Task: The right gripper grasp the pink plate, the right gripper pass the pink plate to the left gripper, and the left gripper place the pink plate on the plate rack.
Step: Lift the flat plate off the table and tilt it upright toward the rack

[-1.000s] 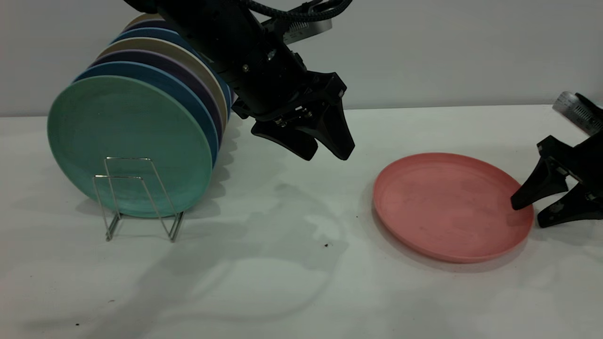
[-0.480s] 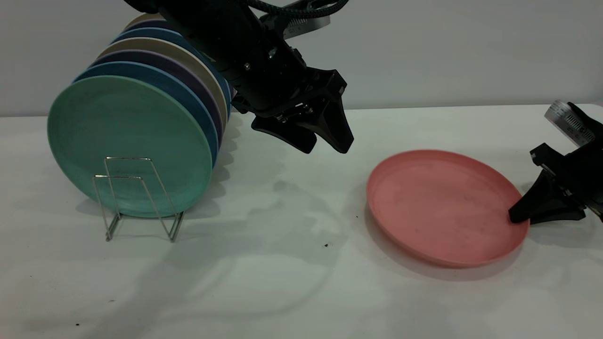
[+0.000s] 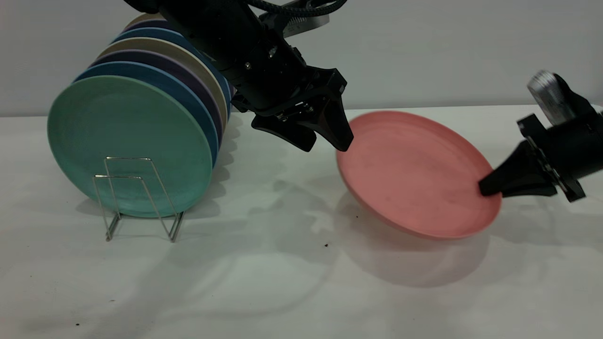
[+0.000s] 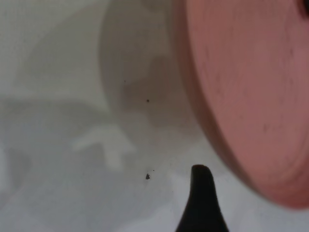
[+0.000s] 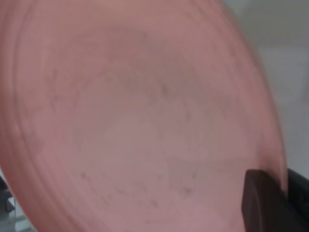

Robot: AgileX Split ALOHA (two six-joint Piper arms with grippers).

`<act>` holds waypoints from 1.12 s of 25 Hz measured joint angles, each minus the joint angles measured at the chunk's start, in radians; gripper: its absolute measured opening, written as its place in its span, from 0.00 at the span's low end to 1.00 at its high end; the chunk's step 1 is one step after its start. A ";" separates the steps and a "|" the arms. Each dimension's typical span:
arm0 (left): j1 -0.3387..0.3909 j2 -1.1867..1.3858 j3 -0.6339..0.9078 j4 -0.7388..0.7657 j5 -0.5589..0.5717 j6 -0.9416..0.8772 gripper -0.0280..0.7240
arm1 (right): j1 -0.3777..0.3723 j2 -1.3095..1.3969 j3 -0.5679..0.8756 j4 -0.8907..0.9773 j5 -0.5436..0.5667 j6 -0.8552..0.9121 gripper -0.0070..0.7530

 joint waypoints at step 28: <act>0.000 0.000 0.000 -0.152 -0.138 -0.057 0.47 | 0.043 -0.015 0.000 0.115 0.093 -0.130 0.03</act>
